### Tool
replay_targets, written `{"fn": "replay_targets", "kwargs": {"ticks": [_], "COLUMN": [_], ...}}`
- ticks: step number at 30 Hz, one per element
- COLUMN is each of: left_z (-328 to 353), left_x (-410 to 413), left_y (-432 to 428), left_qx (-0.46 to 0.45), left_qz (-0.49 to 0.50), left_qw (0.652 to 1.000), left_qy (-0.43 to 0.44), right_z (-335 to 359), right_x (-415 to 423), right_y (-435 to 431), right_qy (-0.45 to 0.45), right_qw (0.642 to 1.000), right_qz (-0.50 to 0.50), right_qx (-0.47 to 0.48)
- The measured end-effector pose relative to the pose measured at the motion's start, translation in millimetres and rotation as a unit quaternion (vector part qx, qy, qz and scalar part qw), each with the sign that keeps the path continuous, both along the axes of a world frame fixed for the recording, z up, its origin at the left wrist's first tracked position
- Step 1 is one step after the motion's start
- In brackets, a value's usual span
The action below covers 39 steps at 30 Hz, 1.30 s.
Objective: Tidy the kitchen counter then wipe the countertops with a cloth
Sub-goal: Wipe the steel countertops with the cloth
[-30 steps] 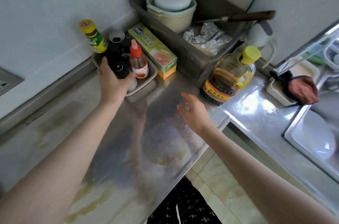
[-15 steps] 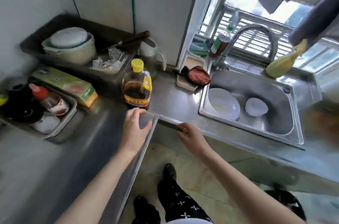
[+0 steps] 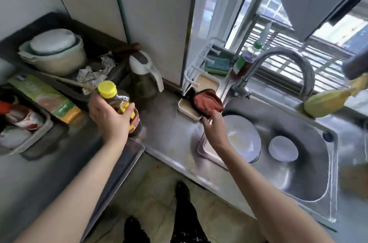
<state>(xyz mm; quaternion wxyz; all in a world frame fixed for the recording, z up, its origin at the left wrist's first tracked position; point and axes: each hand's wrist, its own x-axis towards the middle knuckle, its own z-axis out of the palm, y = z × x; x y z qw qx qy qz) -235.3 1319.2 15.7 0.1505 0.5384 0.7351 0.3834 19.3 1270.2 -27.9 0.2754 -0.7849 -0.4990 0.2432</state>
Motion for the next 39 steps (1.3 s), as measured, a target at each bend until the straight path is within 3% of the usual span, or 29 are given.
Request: {"fn": "replay_targets", "kwargs": {"ticks": [6,9,12,16,20,22,25,27,29,32,39], "left_z": [-7.3,-2.5,-0.2,1.5,-5.3,-8.5,-13.0,-16.5,-14.8,-13.9,-17.3], "left_x": [-2.6,4.9,18.4,33.5,39.5,38.7,35.8,34.9,31.9,16.7,-7.0], "left_y": [0.4,-4.2,-9.5,-18.6,-29.3,-36.0,-45.7,-48.6,-40.9,-12.4,-10.3], "left_qx": [-0.014,-0.007,-0.010,-0.044,-0.028,-0.014,0.031,0.050,0.051,0.038,0.061], "left_qz": [0.035,0.039,0.108,0.185,0.189,0.185,0.139,0.121,0.135,0.102,0.054], "left_qw": [0.999,0.999,0.992,0.976,0.975,0.975,0.985,0.986,0.977,0.976,0.982], "left_qy": [-0.020,-0.033,-0.065,-0.104,-0.116,-0.118,-0.094,-0.103,-0.158,-0.189,-0.173], "right_z": [-18.9,-28.5,-28.2,-21.9,-11.4,-13.3,-26.5,-33.8,-40.2,-50.1,-67.3], "right_x": [28.2,32.4,37.6,32.1,-7.3,-29.4,-48.0,-50.0,-50.1,-51.2,-70.6], "right_y": [65.2,73.9,84.0,79.7,35.0,13.4,-9.1,-17.7,-23.2,-22.7,24.0], "right_qy": [-0.183,-0.222,-0.265,-0.243,-0.219,-0.200,-0.134,-0.091,-0.126,-0.161,-0.171], "right_qw": [0.977,0.959,0.948,0.966,0.966,0.965,0.949,0.921,0.883,0.862,0.876], "right_qz": [0.097,0.122,0.138,0.088,0.090,0.149,0.285,0.364,0.432,0.455,0.432], "right_qx": [-0.059,-0.126,-0.113,-0.015,0.105,0.081,-0.031,-0.100,-0.137,-0.156,-0.126]}}
